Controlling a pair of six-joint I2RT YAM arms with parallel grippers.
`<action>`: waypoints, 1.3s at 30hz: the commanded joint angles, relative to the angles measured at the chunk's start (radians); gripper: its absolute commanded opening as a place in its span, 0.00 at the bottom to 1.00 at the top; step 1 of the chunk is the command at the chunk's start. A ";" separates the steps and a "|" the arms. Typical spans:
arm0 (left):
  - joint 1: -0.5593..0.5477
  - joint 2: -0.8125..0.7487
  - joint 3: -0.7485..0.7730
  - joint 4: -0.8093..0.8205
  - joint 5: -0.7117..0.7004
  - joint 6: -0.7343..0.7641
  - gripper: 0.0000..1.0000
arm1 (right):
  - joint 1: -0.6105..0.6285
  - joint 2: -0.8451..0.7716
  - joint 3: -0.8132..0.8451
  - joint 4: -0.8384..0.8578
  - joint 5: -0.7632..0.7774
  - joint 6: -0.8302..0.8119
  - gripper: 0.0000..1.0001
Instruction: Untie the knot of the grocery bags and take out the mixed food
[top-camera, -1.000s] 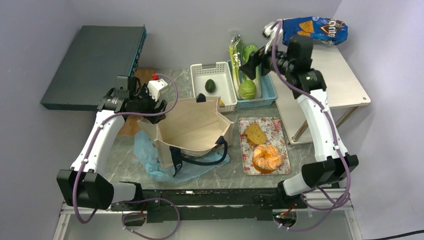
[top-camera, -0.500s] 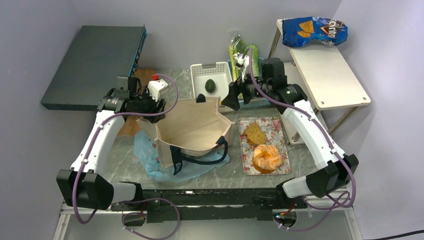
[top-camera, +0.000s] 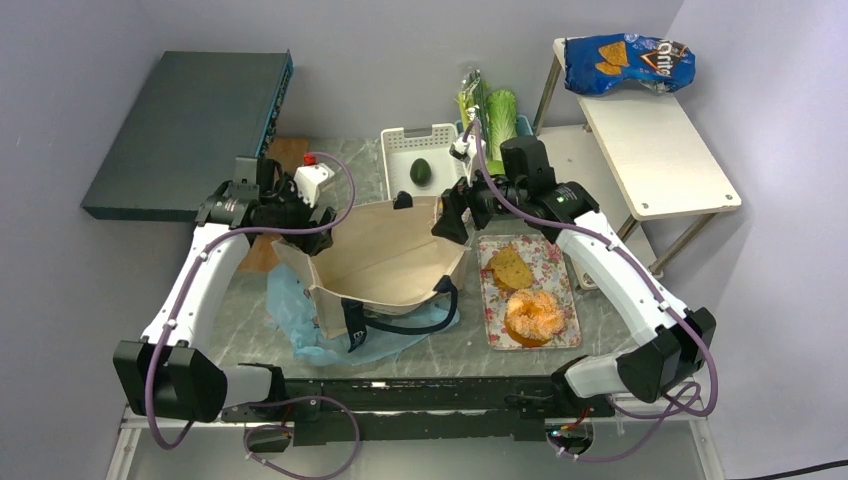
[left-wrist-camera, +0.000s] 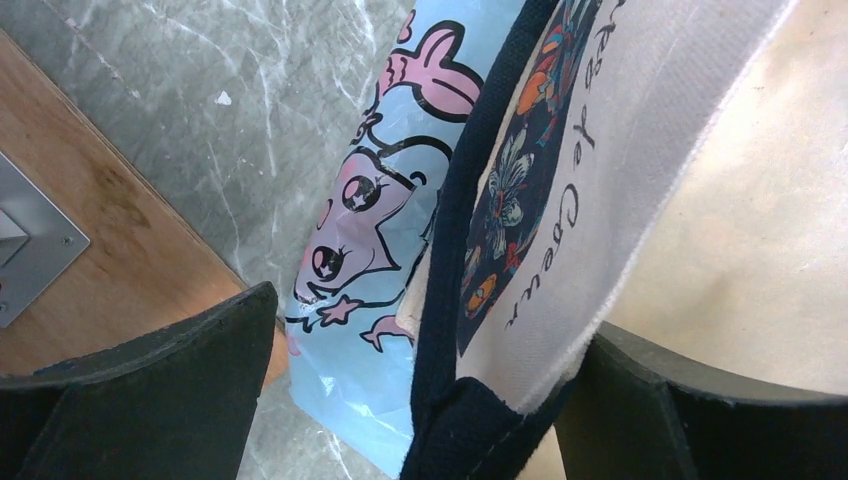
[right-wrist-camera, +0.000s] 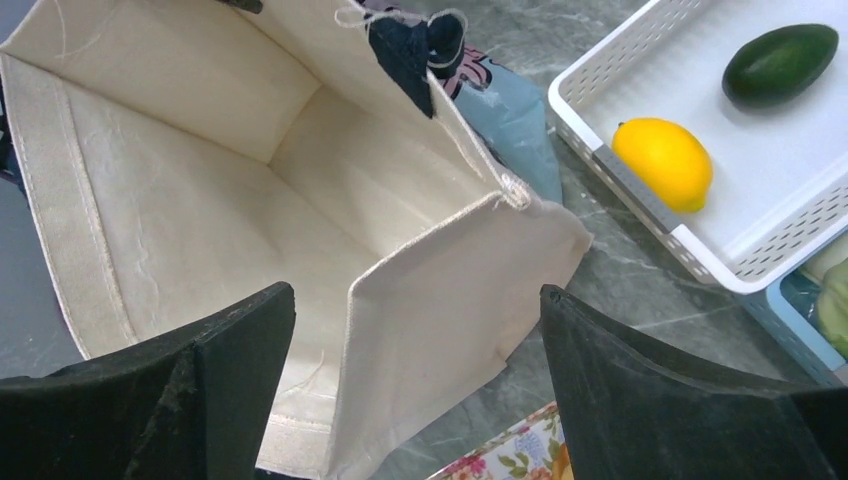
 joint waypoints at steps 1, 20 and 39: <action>0.001 -0.047 0.062 -0.012 0.051 -0.039 0.99 | -0.001 -0.009 0.076 0.041 0.019 0.014 0.95; 0.010 -0.143 0.333 -0.082 0.206 -0.131 0.99 | -0.033 -0.074 0.149 0.177 0.089 0.078 1.00; 0.079 -0.081 0.605 -0.198 -0.205 -0.348 0.99 | -0.453 -0.286 0.016 0.301 0.093 0.274 1.00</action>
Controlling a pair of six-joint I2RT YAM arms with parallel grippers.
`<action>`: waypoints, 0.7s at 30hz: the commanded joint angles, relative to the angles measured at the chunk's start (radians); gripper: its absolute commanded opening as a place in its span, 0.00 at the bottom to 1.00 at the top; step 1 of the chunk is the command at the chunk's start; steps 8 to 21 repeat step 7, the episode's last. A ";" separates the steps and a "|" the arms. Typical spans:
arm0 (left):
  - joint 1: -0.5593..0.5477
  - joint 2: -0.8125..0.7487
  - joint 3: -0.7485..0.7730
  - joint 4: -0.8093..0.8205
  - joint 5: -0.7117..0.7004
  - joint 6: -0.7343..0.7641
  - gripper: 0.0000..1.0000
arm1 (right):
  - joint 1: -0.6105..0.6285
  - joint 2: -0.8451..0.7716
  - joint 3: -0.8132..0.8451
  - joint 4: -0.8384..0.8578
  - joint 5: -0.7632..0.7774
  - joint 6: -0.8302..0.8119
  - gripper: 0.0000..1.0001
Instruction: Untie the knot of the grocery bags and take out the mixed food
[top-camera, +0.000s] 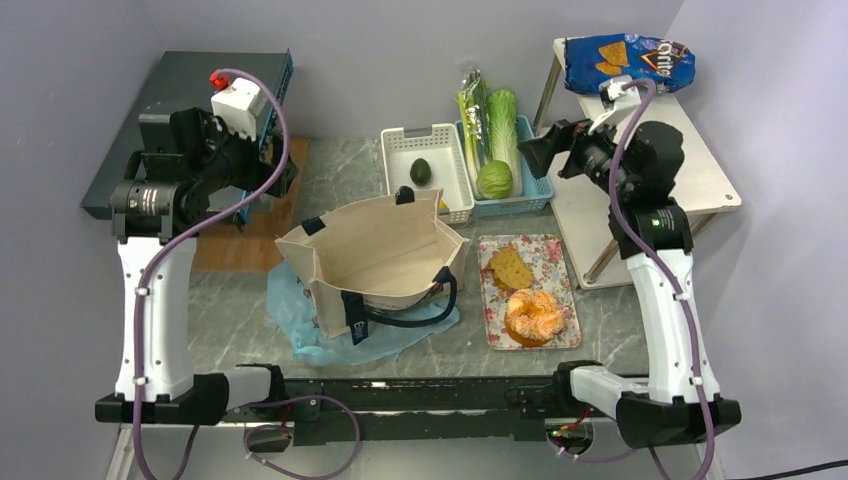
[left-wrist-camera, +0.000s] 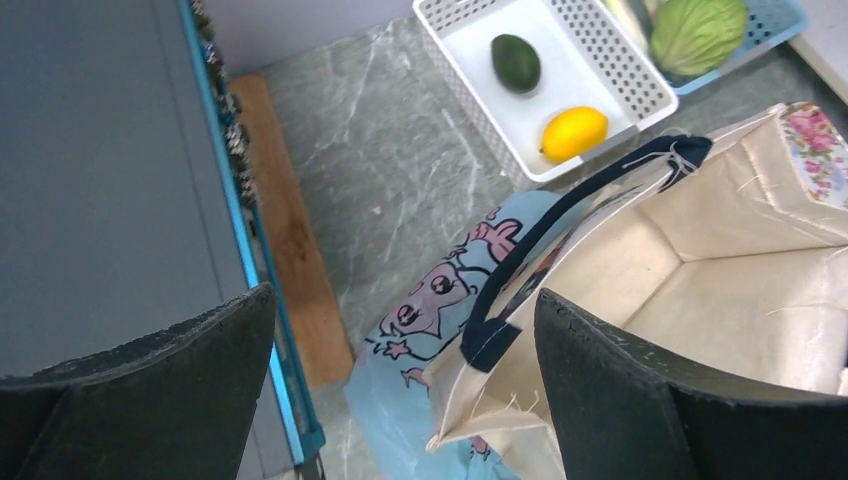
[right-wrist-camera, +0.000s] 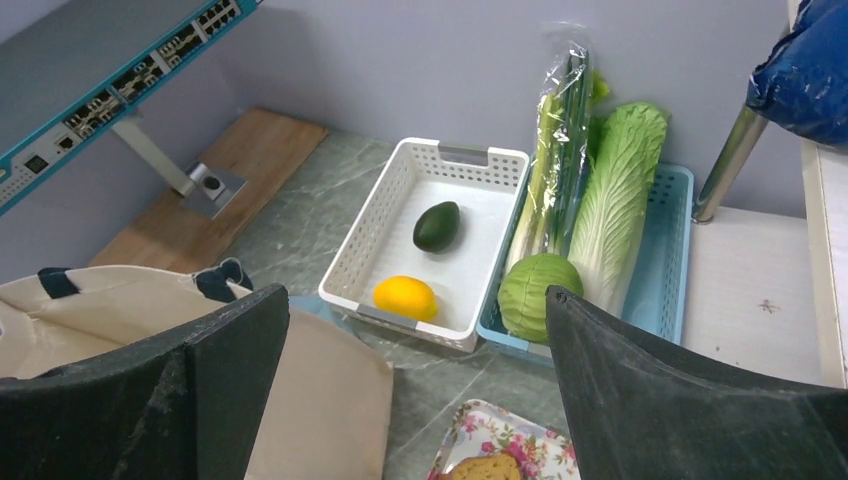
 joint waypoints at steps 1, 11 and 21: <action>0.013 -0.083 -0.036 0.005 -0.089 -0.018 0.99 | -0.022 -0.078 -0.051 0.059 -0.016 0.027 1.00; 0.078 -0.096 -0.038 -0.001 -0.044 -0.041 0.99 | -0.047 -0.105 -0.088 0.060 -0.049 0.039 1.00; 0.078 -0.096 -0.038 -0.001 -0.044 -0.041 0.99 | -0.047 -0.105 -0.088 0.060 -0.049 0.039 1.00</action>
